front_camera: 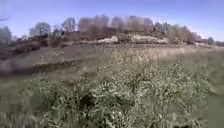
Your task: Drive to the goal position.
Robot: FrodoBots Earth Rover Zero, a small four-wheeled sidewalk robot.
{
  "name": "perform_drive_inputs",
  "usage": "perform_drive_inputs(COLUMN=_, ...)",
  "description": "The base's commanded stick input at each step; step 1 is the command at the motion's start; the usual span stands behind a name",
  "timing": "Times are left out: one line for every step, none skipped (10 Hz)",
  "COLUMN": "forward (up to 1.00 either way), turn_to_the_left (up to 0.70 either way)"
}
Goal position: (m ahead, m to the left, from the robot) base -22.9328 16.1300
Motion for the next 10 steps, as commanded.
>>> perform_drive_inputs(forward=-0.70, turn_to_the_left=0.14)
perform_drive_inputs(forward=-0.70, turn_to_the_left=0.07)
perform_drive_inputs(forward=-0.70, turn_to_the_left=0.00)
perform_drive_inputs(forward=-0.70, turn_to_the_left=0.00)
perform_drive_inputs(forward=-0.70, turn_to_the_left=0.00)
perform_drive_inputs(forward=-0.70, turn_to_the_left=0.00)
perform_drive_inputs(forward=-0.70, turn_to_the_left=0.00)
perform_drive_inputs(forward=-0.70, turn_to_the_left=0.00)
perform_drive_inputs(forward=-0.70, turn_to_the_left=0.00)
perform_drive_inputs(forward=-0.70, turn_to_the_left=0.00)
